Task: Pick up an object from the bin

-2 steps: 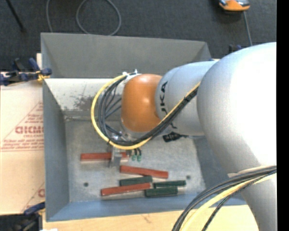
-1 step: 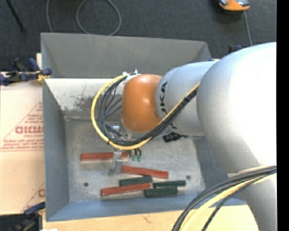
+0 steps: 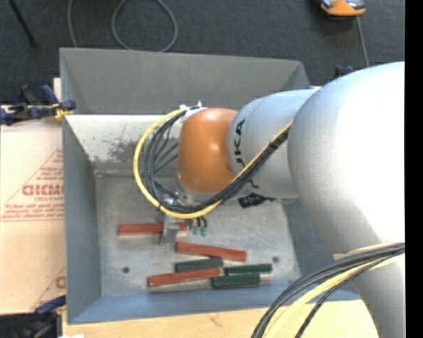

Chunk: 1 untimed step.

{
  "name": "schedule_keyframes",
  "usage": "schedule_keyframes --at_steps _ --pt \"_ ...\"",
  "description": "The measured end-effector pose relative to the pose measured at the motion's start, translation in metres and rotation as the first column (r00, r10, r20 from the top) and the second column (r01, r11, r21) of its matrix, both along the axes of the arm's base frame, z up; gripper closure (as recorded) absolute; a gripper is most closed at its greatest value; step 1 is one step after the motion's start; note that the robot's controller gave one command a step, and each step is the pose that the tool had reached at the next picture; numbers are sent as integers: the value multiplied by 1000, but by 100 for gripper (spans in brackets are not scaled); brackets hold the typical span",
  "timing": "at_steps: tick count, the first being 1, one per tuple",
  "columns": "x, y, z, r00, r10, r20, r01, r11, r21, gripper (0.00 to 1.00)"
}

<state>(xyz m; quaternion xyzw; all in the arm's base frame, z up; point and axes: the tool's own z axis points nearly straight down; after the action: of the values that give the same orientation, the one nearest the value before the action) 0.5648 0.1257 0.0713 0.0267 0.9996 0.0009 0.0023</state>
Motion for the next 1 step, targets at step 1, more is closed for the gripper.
schedule_keyframes --at_steps 1 --pt "-37 24 117 980 201 5 -201 980 -2 100"
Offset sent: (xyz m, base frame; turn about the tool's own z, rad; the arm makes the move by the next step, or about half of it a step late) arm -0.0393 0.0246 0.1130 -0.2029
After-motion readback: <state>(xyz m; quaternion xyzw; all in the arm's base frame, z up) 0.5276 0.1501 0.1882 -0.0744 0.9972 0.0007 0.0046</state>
